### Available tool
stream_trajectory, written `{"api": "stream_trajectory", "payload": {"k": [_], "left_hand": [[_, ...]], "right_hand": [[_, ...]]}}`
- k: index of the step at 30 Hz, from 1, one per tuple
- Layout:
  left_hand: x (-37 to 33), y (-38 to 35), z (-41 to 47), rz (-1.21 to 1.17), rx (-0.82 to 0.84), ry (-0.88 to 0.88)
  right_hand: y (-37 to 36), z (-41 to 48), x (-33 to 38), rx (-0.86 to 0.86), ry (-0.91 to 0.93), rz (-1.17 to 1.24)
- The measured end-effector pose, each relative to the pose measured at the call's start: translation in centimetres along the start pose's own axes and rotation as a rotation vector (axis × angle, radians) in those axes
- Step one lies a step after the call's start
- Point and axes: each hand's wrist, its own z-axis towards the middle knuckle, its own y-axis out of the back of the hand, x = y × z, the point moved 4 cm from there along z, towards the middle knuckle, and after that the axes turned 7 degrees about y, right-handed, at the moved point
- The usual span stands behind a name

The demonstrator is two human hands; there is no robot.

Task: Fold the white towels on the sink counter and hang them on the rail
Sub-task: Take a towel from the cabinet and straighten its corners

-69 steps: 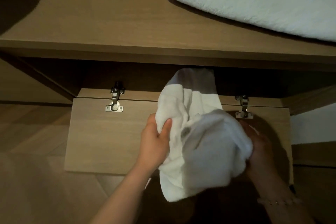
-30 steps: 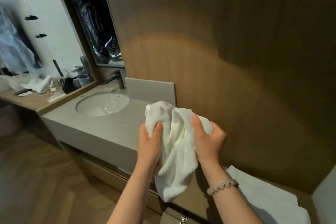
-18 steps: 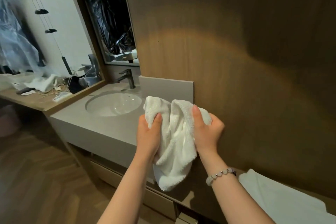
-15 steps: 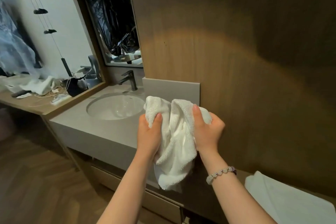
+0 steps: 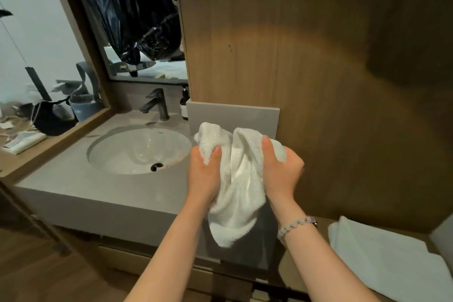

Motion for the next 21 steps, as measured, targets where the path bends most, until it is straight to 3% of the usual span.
{"api": "stream_trajectory", "payload": {"k": [15, 21], "left_hand": [[2.9, -3.4, 16.9, 0.069, 0.062, 0.054], [5.5, -4.4, 21.1, 0.084, 0.066, 0.134]], "right_hand": [[-10.2, 9.1, -9.7, -0.106, -0.103, -0.052], [-12.6, 11.6, -13.4, -0.069, -0.161, -0.171]]}}
